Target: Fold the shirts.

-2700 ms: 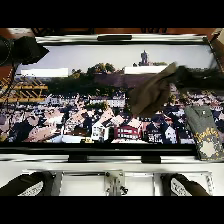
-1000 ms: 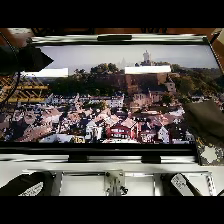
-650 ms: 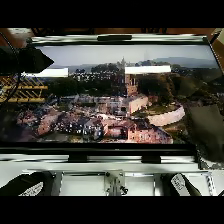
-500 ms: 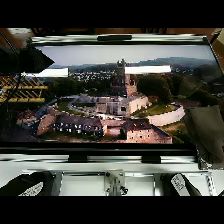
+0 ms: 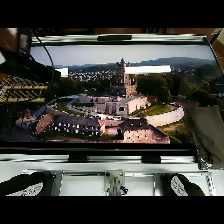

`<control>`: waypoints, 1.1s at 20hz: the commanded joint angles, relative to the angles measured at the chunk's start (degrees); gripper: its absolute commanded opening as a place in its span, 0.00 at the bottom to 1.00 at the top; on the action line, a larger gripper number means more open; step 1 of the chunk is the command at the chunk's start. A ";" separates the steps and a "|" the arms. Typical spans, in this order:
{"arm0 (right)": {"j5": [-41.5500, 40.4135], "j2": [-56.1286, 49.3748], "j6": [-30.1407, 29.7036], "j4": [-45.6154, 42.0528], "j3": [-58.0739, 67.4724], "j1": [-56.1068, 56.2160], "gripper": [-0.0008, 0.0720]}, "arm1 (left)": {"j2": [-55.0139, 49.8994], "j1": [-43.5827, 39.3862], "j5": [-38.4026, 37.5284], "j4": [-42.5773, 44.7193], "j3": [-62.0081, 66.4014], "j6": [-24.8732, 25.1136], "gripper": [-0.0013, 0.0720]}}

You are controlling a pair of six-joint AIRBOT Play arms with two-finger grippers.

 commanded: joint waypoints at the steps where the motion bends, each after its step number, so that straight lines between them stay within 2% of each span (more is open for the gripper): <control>1: -0.83 -2.36 -0.50 11.78 3.45 20.02 0.76 | -4.98 -0.66 -9.14 11.28 0.02 -5.35 0.99; 2: 2.47 -4.74 0.15 14.53 3.48 24.11 0.76 | -5.27 -0.63 -9.07 10.60 0.02 -7.63 1.00; 4: 7.96 -9.51 0.04 18.29 3.48 28.74 0.76 | -5.20 -0.66 -8.41 7.13 -0.07 -7.41 1.00; 7: 11.56 -13.88 -0.07 19.30 3.48 32.46 0.76 | -3.63 -0.57 -5.57 6.80 -4.96 -6.56 1.00; 11: 11.17 -14.99 -0.04 19.61 3.48 34.82 0.76 | 1.57 -0.61 -1.81 6.75 -18.38 -6.56 1.00; 15: 11.17 -14.99 -0.04 19.98 3.48 34.75 0.76 | 10.69 -0.52 5.99 6.75 -31.17 -6.73 1.00; 22: 11.17 -14.99 -0.04 20.04 3.48 34.75 0.76 | 13.16 -0.52 6.16 6.75 -33.55 -6.58 1.00</control>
